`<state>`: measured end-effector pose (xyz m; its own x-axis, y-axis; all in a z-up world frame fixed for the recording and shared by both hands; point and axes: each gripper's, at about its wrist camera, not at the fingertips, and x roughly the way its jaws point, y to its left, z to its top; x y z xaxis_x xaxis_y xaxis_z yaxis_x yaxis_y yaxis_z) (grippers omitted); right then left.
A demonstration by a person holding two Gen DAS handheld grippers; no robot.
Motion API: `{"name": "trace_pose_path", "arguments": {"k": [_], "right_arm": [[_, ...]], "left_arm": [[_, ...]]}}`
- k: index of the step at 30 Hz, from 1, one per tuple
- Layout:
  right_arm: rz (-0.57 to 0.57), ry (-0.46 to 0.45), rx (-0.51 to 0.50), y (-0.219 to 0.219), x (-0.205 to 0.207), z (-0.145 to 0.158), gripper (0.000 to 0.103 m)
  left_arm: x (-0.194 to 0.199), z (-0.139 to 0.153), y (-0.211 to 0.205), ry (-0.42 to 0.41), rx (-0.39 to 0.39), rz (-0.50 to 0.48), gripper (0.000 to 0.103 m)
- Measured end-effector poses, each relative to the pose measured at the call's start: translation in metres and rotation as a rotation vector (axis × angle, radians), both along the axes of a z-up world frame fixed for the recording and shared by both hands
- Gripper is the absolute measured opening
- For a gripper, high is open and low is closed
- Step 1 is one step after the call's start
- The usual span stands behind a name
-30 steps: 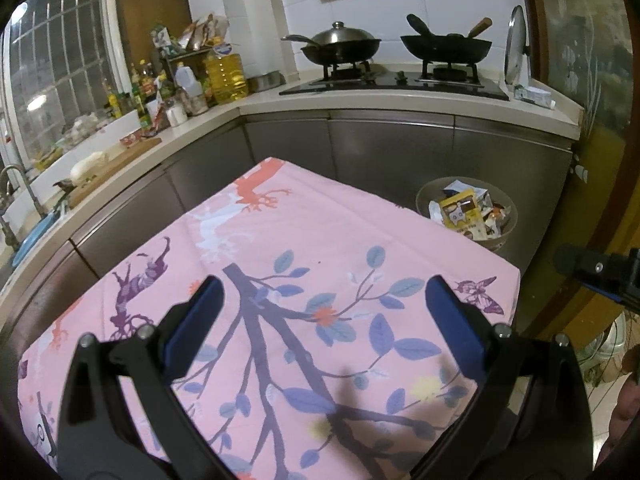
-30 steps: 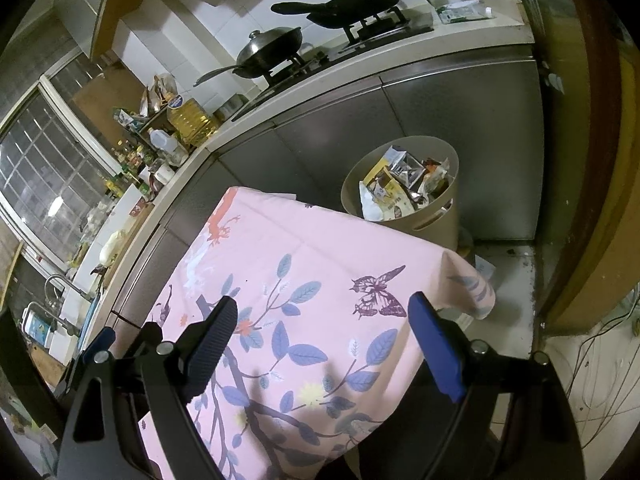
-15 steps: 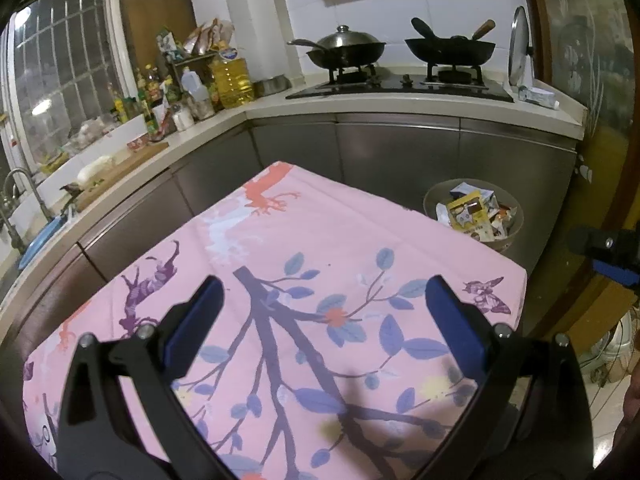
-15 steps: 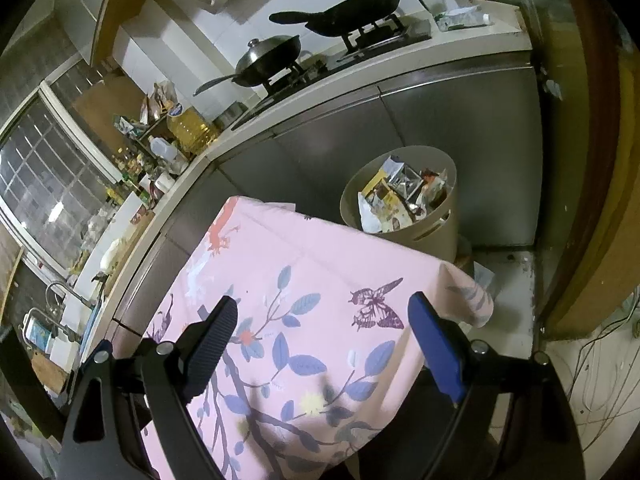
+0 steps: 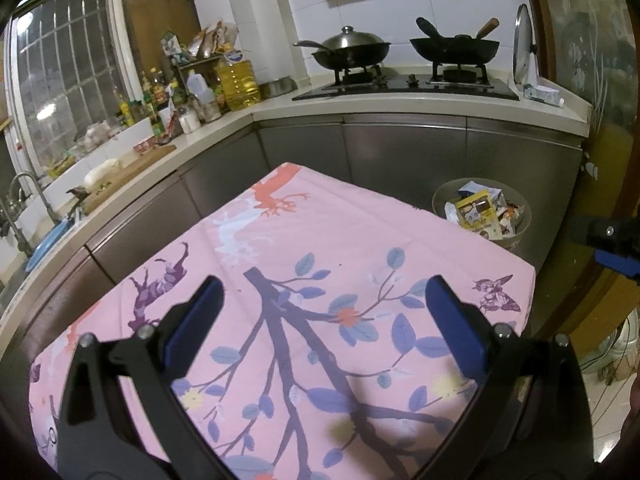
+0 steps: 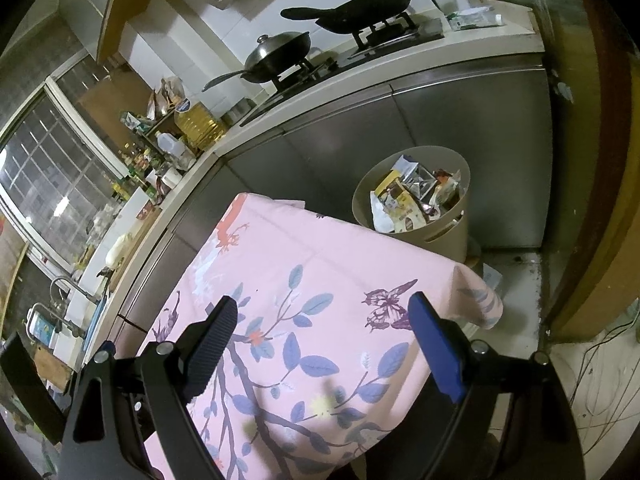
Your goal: Collect trash
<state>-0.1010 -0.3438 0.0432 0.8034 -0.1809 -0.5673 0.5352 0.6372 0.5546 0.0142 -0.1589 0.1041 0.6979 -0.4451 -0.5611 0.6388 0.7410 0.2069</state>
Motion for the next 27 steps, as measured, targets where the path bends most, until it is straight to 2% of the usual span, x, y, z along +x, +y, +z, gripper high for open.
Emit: {"name": "trace_pose_path", "arguments": {"k": [27], "right_arm": [[0.032, 0.025, 0.021, 0.005, 0.012, -0.010, 0.084]], "left_arm": [[0.003, -0.004, 0.001, 0.009, -0.004, 0.034, 0.097]]}}
